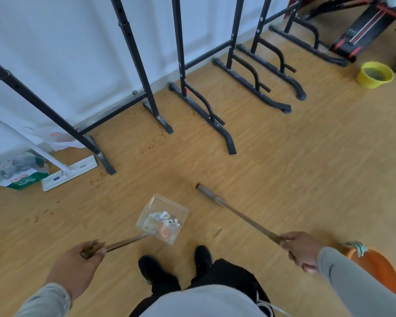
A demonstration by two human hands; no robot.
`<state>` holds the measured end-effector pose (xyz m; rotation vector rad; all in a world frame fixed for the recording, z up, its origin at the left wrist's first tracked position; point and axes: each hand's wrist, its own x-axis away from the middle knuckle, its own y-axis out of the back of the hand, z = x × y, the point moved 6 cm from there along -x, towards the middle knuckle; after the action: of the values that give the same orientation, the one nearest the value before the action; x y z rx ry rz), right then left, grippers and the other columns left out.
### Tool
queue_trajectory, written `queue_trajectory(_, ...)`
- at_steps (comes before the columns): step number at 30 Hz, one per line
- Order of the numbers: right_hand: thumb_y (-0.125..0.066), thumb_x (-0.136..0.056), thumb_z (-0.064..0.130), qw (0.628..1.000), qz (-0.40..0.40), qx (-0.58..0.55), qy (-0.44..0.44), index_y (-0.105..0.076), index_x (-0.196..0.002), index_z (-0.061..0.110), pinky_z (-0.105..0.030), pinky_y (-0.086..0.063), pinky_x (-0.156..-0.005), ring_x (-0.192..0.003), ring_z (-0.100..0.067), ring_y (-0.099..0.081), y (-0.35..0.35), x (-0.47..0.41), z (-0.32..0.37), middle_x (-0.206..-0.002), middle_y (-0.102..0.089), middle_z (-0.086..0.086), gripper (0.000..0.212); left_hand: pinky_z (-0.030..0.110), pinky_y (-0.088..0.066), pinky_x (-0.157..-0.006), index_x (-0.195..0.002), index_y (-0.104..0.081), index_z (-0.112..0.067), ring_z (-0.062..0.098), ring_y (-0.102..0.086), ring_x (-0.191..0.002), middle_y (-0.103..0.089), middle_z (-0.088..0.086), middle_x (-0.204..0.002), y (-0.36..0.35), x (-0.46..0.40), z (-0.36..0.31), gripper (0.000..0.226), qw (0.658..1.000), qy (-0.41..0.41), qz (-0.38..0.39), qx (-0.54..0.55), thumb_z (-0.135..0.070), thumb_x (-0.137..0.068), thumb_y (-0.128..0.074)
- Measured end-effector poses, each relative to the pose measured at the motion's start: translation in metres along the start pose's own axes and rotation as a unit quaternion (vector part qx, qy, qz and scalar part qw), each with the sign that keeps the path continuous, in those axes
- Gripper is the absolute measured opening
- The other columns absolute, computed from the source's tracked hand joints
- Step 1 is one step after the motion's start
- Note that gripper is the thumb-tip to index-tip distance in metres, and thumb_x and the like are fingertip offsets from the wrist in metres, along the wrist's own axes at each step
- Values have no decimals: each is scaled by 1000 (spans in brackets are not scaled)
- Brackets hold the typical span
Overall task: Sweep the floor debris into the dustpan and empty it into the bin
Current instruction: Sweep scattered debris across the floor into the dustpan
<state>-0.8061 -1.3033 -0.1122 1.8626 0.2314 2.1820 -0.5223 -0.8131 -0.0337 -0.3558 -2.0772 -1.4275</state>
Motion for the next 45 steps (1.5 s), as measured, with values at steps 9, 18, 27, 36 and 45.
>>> queue_trajectory(9, -40, -99, 13, 993, -73, 91, 31, -55, -132, 10, -24, -36, -44, -49, -19, -42, -18, -48, 52, -66, -49, -8, 37, 33, -45, -58, -102, -71, -22, 27, -63, -62, -70, 2, -72, 0, -5, -13, 20, 1000, -19, -8, -9, -38, -90, -70)
queue_trajectory(18, -40, -91, -1, 947, -29, 317, 39, -21, -159, 24, -26, -56, -62, -73, -15, -61, -131, -35, 55, -104, -58, 0, 75, 32, -46, -65, -120, -67, -29, 18, -64, -73, -68, -5, -91, -3, -32, -8, 32, 994, -69, 25, -86, -43, -91, -66)
queue_trajectory(27, -45, -102, 21, 962, -31, 269, 45, -38, -150, 40, -21, -49, -51, -69, -14, -63, -132, 35, 10, -102, -68, 4, 52, 30, -46, -74, -127, -61, -27, 17, -60, -85, -61, -8, -100, -31, -94, 11, 35, 969, -138, 113, -171, -43, -97, -56)
queue_trajectory(36, -46, -103, 19, 994, -86, 60, -25, -48, -129, 34, -23, -26, -42, -51, -17, -30, -138, 69, -1, -64, -41, -8, 30, 30, -53, -67, -107, -59, -29, 15, -63, -75, -64, -9, -85, -79, -119, 17, 20, 942, -176, 169, -230, -42, -94, -51)
queue_trajectory(45, -36, -92, 3, 976, -53, 203, -62, -27, -157, 27, -23, -43, -45, -60, -25, -52, -258, -30, 39, -95, -62, -10, 69, 30, -46, -63, -104, -57, -33, 16, -61, -75, -62, -11, -85, -87, -129, 20, 18, 949, -177, 130, -226, -44, -91, -52)
